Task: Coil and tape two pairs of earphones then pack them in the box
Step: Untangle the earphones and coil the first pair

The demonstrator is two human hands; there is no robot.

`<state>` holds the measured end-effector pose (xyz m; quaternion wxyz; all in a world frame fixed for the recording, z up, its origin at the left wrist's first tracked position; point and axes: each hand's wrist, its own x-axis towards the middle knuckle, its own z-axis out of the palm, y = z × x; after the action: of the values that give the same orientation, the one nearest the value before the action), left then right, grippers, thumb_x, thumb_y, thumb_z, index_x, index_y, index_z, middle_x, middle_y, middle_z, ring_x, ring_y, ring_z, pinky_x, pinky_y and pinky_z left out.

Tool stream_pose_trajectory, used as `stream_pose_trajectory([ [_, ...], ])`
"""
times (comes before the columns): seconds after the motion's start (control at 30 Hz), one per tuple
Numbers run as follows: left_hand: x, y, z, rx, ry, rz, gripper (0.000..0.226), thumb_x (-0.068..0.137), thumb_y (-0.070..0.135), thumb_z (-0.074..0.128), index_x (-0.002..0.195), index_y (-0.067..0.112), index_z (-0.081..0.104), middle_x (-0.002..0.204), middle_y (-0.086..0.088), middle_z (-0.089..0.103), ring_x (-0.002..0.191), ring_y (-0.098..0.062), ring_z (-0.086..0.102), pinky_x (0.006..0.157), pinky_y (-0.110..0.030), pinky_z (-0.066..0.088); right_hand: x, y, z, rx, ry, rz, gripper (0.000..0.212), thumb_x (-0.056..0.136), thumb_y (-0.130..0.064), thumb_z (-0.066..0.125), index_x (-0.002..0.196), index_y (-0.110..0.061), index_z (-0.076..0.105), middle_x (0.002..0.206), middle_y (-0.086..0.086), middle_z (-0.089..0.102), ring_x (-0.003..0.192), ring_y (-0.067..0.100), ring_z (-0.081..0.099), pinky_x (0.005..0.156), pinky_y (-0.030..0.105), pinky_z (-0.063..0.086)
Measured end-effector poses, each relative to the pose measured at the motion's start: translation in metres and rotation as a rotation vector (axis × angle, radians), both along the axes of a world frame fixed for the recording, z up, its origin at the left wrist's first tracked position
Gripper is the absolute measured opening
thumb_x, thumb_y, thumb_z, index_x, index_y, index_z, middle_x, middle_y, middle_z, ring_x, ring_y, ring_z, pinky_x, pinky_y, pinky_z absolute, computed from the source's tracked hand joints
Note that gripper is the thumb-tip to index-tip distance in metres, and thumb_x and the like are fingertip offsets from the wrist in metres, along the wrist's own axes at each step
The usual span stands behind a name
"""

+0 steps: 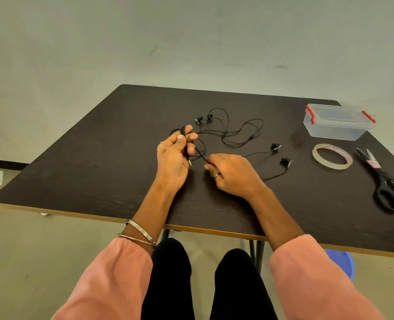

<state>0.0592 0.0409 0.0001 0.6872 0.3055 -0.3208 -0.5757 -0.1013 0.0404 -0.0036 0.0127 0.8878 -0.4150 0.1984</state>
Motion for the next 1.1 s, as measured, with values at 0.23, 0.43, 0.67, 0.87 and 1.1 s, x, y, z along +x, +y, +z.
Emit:
stream_pose_trajectory([
  [0.23,-0.002,0.002,0.002,0.002,-0.167,-0.058,0.029,0.100,0.005,0.035,0.111,-0.002,0.060,0.108,-0.013,0.072,0.045,-0.005,0.039,0.048,-0.015,0.037,-0.013,-0.007,0.002,-0.141,-0.407,-0.303,0.019,0.099,-0.019,0.046,0.090,-0.009,0.059,0.062,-0.003,0.053,0.055,0.022,0.051,0.054,0.027,0.031],
  [0.43,-0.003,0.003,0.002,-0.041,-0.161,-0.022,0.030,0.102,0.007,0.034,0.116,0.000,0.060,0.115,-0.013,0.070,0.050,-0.007,0.047,0.052,-0.016,0.040,-0.013,-0.005,0.005,-0.054,-0.329,-0.259,0.019,0.098,-0.022,0.047,0.094,-0.010,0.061,0.068,0.000,0.060,0.062,0.022,0.057,0.057,0.032,0.044],
  [0.67,0.000,-0.004,-0.002,-0.083,-0.117,0.153,0.027,0.102,0.001,0.033,0.116,0.007,0.056,0.124,-0.012,0.064,0.081,-0.014,0.069,0.063,-0.020,0.046,-0.001,0.005,0.004,0.034,-0.092,0.052,0.027,0.097,-0.025,0.047,0.116,-0.013,0.062,0.101,0.004,0.068,0.092,0.026,0.062,0.073,0.040,0.051],
  [0.87,-0.001,-0.009,-0.006,-0.087,-0.255,0.239,0.027,0.101,-0.003,0.035,0.119,0.006,0.053,0.128,-0.016,0.059,0.094,-0.018,0.070,0.073,-0.021,0.053,0.003,0.010,0.003,-0.059,-0.028,0.123,0.030,0.096,-0.024,0.048,0.119,-0.011,0.062,0.102,0.004,0.065,0.088,0.025,0.063,0.066,0.039,0.051],
  [1.1,-0.011,-0.009,-0.009,-0.121,-0.507,0.236,0.018,0.099,-0.002,0.043,0.109,-0.003,0.058,0.117,-0.009,0.065,0.100,-0.010,0.069,0.078,-0.018,0.053,0.002,0.014,0.007,-0.048,-0.004,0.150,0.022,0.090,-0.021,0.052,0.100,-0.012,0.069,0.082,0.001,0.064,0.073,0.020,0.060,0.055,0.025,0.033],
])
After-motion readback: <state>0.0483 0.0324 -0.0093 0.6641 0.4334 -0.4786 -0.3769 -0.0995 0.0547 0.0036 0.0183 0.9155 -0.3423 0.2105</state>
